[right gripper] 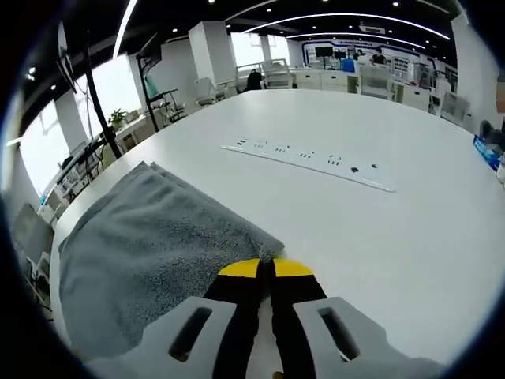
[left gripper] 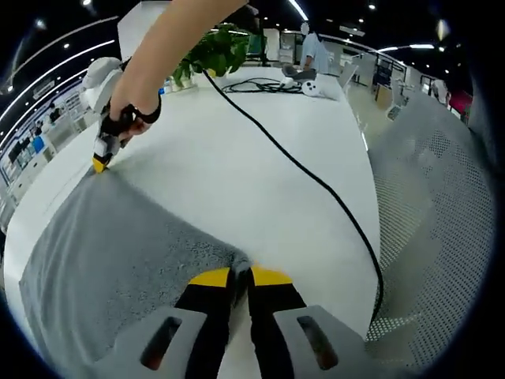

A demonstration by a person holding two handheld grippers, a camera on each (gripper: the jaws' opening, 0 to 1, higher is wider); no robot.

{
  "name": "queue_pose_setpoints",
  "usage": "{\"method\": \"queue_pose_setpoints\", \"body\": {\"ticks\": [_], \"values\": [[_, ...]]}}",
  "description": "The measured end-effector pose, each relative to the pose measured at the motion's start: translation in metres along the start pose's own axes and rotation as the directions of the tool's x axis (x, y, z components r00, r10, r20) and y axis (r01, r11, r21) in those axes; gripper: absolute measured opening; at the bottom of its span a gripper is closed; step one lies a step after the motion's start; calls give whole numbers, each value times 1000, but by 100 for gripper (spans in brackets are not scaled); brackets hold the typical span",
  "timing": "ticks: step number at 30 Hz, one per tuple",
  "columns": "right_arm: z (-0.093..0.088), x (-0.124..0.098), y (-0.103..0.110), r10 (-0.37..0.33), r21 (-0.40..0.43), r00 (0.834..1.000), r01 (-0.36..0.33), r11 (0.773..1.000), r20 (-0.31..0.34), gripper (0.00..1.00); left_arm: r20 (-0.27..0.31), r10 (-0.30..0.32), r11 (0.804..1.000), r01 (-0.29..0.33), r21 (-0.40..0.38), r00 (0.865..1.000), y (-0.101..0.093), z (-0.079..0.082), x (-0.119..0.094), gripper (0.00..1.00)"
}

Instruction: Fold the towel on the table until its edges align and the towel forms a compact rectangular stack.

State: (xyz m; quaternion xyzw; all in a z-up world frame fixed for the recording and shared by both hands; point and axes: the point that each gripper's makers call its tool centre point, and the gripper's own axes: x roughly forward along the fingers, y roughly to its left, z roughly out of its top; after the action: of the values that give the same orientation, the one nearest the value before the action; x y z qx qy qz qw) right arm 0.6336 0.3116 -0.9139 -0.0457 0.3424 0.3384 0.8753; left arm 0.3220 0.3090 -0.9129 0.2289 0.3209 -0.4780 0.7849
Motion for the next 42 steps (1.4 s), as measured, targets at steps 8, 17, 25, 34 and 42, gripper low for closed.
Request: {"method": "queue_pose_setpoints", "body": {"ticks": [8, 17, 25, 34, 42], "values": [[-24, -38, -48, -53, 43, 999, 53, 998, -9, 2, 8, -90, 990, 89, 112, 996, -30, 33, 29, 7], [-44, -71, -84, -94, 58, 995, 95, 994, -14, 2, 52, -152, 977, 142, 157, 987, -61, 78, 70, 6], [-58, -91, -116, -113, 3, 994, 113, 994, 0, 1, 69, -200, 962, 182, 206, 977, -81, 103, 94, 5], [-64, -103, -132, -101, 11, 995, 101, 995, 20, 1, 75, -216, 952, 193, 236, 973, -92, 118, 108, 5], [-68, -109, -139, -105, 95, 993, 100, 990, 49, 1, 65, -205, 954, 185, 237, 976, -94, 120, 109, 5]]}}
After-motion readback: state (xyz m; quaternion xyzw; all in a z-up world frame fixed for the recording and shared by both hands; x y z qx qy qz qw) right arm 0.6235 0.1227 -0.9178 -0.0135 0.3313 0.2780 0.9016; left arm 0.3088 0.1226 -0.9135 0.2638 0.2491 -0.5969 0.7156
